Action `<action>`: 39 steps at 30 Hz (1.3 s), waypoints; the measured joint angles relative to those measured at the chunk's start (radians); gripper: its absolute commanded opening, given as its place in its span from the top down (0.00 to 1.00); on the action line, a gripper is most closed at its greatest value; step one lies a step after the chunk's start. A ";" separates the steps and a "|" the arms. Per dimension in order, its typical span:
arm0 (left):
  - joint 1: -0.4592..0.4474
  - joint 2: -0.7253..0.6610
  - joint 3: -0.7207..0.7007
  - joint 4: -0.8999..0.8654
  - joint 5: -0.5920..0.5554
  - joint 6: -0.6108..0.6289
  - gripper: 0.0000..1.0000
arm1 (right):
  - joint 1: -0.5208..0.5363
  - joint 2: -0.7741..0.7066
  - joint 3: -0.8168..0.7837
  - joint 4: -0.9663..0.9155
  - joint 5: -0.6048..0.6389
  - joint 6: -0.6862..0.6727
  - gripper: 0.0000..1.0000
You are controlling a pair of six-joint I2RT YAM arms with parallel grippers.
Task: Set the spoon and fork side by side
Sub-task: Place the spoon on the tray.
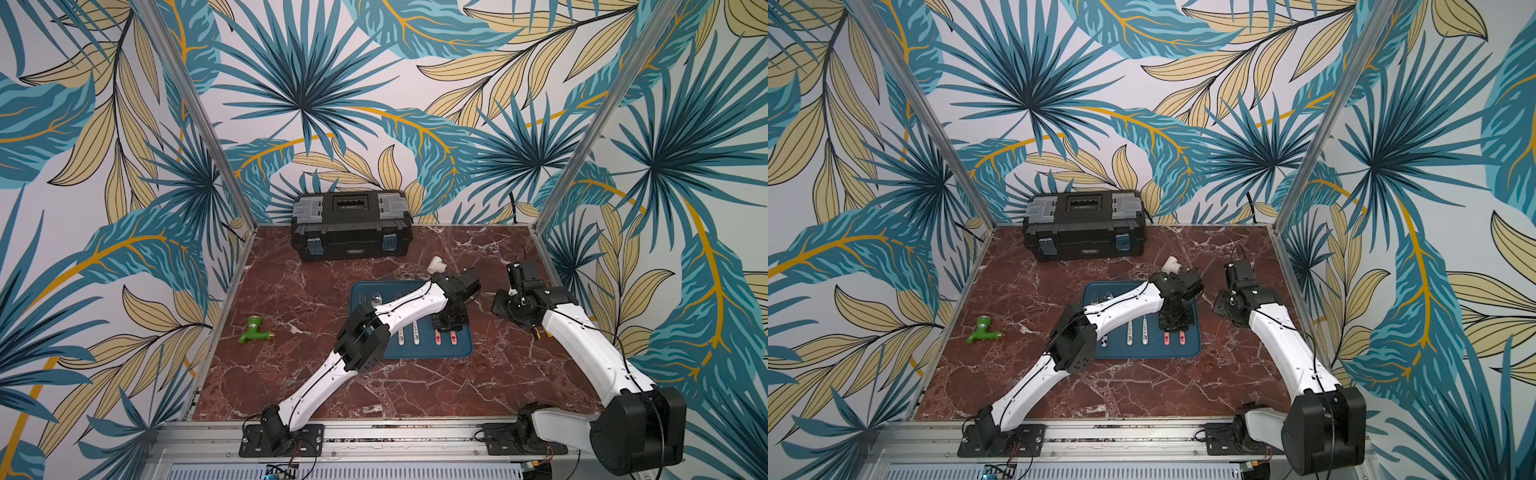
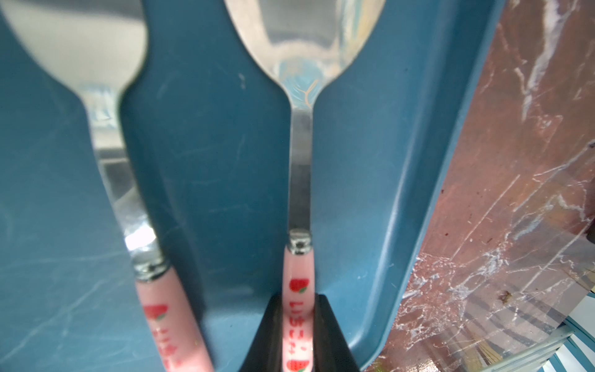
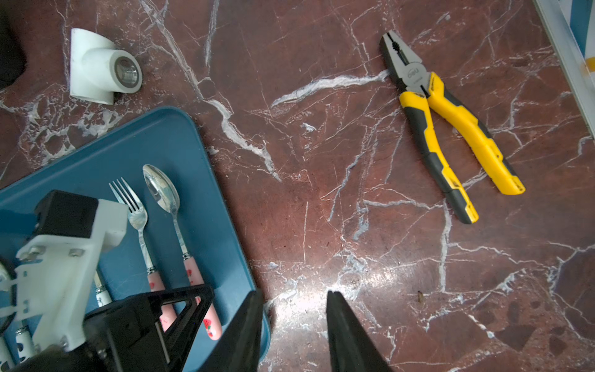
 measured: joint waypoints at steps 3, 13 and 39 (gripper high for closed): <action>0.003 0.000 0.000 0.000 -0.001 0.000 0.85 | 0.000 -0.002 0.000 0.000 -0.003 0.000 0.60; 0.005 0.000 0.000 -0.001 -0.001 0.004 0.78 | 0.000 -0.003 0.000 0.000 -0.006 0.000 0.57; 0.008 0.000 0.019 -0.008 -0.029 0.017 0.71 | -0.001 -0.020 0.000 0.000 -0.007 0.000 0.57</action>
